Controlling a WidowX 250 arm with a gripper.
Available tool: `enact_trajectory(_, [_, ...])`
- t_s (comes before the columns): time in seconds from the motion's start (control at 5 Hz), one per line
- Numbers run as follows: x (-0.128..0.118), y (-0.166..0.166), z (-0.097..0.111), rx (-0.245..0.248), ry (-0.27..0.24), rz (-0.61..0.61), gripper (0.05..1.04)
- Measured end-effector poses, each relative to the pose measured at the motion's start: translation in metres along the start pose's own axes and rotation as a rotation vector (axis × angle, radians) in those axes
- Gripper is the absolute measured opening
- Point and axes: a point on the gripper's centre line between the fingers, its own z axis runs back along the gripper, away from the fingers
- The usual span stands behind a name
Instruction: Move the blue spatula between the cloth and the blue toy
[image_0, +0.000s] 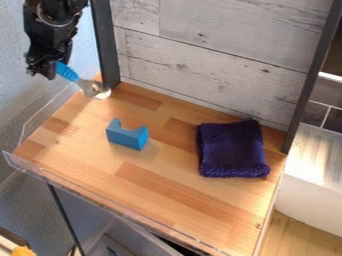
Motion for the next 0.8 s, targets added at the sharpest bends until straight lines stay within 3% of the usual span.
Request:
enact_trajectory(0.4, [0.013,-0.005,-0.045,0.042,-0.120,0.014,0.421])
enact_trajectory(0.6, [0.007,-0.009,-0.066,0.047,-0.158,-0.002,0.422])
enact_trajectory(0.8, [-0.006,-0.021,-0.069,0.032,-0.193,-0.017,0.421])
